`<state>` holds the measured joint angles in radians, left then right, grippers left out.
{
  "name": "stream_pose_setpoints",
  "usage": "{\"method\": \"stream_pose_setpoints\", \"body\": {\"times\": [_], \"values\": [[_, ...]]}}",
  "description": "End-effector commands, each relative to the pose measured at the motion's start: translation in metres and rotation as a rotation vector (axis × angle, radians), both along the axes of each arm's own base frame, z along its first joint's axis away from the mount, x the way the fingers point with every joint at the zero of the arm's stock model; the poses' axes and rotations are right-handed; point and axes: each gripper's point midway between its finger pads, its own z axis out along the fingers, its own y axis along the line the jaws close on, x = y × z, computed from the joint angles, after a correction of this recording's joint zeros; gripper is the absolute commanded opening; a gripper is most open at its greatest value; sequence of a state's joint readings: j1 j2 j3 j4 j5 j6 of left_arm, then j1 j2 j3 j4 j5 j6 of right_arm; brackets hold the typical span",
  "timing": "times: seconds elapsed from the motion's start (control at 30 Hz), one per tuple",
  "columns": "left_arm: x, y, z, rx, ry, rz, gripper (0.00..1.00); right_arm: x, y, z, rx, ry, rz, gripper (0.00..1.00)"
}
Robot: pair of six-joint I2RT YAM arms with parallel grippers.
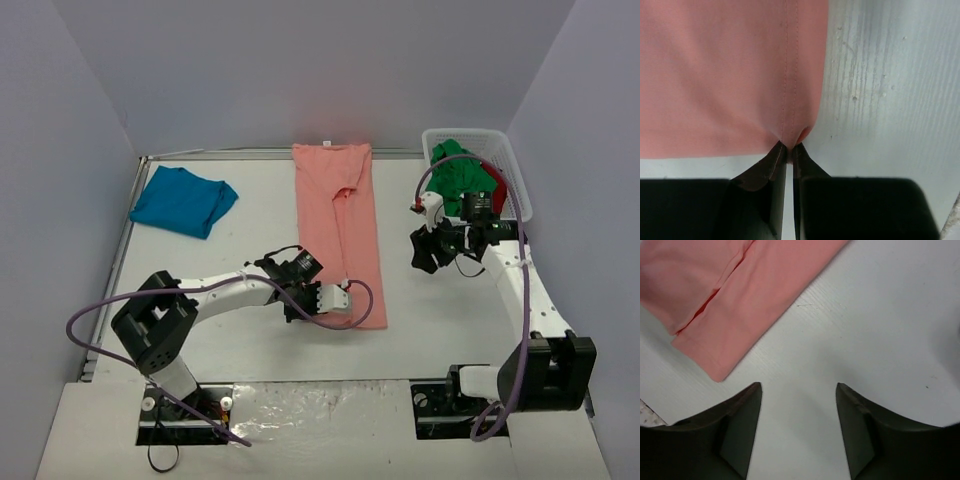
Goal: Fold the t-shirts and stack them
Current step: Grab the bottom of the folded rectangular tshirt with both arms
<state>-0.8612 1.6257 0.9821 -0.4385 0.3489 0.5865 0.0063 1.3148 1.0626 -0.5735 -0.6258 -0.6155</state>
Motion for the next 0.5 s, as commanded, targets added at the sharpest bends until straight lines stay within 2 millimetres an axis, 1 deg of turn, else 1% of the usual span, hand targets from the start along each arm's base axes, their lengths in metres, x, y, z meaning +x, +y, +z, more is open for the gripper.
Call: {"method": "stream_pose_setpoints", "body": {"times": [0.0,0.03,0.07,0.1,0.13,0.17,0.2,0.23,0.27,0.33,0.4,0.47], "values": [[-0.011,-0.005,0.007,-0.020,0.108,-0.001,0.02,-0.016,0.008,0.006,-0.050,-0.049,0.092,0.49],[-0.012,-0.005,0.008,-0.026,0.128,0.004,0.02,-0.019,0.009,0.010,-0.055,-0.069,0.101,0.43],[-0.009,-0.003,0.011,-0.027,0.153,0.018,0.03,-0.021,0.009,0.011,-0.066,-0.082,0.114,0.40],[-0.010,-0.002,0.008,-0.024,0.184,0.023,0.02,-0.023,0.010,0.011,-0.076,-0.098,0.132,0.40],[-0.013,-0.005,0.011,-0.046,0.227,0.019,0.02,-0.026,0.011,0.013,-0.083,-0.111,0.141,0.38],[-0.011,-0.005,0.016,-0.050,0.250,0.026,0.02,-0.028,0.012,0.011,-0.093,-0.111,0.151,0.36],[-0.006,-0.002,0.016,-0.057,0.271,0.048,0.02,-0.031,0.015,0.008,-0.115,-0.114,0.174,0.30],[-0.005,-0.003,0.020,-0.077,0.293,0.051,0.02,-0.033,0.017,0.006,-0.123,-0.114,0.185,0.29],[0.000,-0.001,0.025,-0.086,0.303,0.067,0.03,-0.037,0.020,0.001,-0.129,-0.105,0.205,0.28],[0.002,0.001,0.032,-0.097,0.313,0.066,0.03,-0.041,0.020,-0.006,-0.147,-0.098,0.236,0.26],[0.009,0.003,0.040,-0.118,0.304,0.080,0.02,-0.046,0.023,-0.014,-0.148,-0.087,0.275,0.26],[0.006,0.005,0.045,-0.116,0.326,0.071,0.02,-0.052,0.028,-0.020,-0.134,-0.073,0.317,0.27]]}}
